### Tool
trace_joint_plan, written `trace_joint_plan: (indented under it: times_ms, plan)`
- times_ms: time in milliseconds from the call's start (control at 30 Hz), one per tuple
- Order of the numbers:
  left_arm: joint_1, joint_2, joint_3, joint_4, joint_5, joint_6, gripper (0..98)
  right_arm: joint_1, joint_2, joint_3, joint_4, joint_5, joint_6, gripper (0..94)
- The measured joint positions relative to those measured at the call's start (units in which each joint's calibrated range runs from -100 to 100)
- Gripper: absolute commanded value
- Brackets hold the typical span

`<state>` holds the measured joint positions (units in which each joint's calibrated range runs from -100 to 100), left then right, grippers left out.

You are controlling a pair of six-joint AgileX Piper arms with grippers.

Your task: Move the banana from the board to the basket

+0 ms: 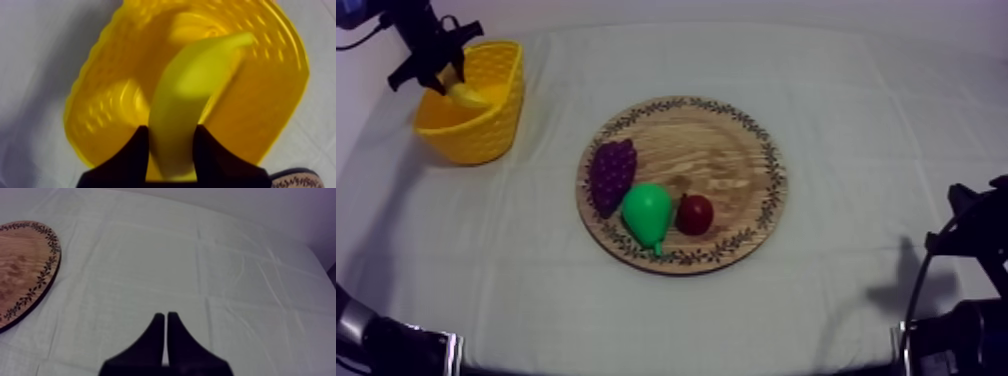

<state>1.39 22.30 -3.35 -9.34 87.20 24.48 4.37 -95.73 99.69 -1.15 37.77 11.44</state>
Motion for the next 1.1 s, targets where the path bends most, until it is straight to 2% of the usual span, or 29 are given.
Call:
trace_joint_plan:
  times_ms: [367,567,700,767,1000,1100]
  plan:
    - [-1.2,8.4,-3.6,0.83,-4.3,-0.5,27.1,0.0,0.0,0.0,0.0,0.0,0.0,0.3]
    - [-1.5,9.9,-3.1,1.1,-7.7,-1.0,46.1,0.0,0.0,0.0,0.0,0.0,0.0,0.3]
    - [-1.7,10.0,-2.7,1.56,-8.9,-1.5,50.6,0.0,0.0,0.0,0.0,0.0,0.0,0.3]
    - [-1.9,9.7,-2.2,1.9,-9.5,-1.7,45.2,0.0,0.0,0.0,0.0,0.0,0.0,0.3]
    - [-2.9,5.8,2.5,4.36,-15.3,-4.5,9.5,0.0,0.0,0.0,0.0,0.0,0.0,0.3]
    - [-2.3,2.0,6.3,4.52,-18.9,-6.4,3.4,0.0,0.0,0.0,0.0,0.0,0.0,0.3]
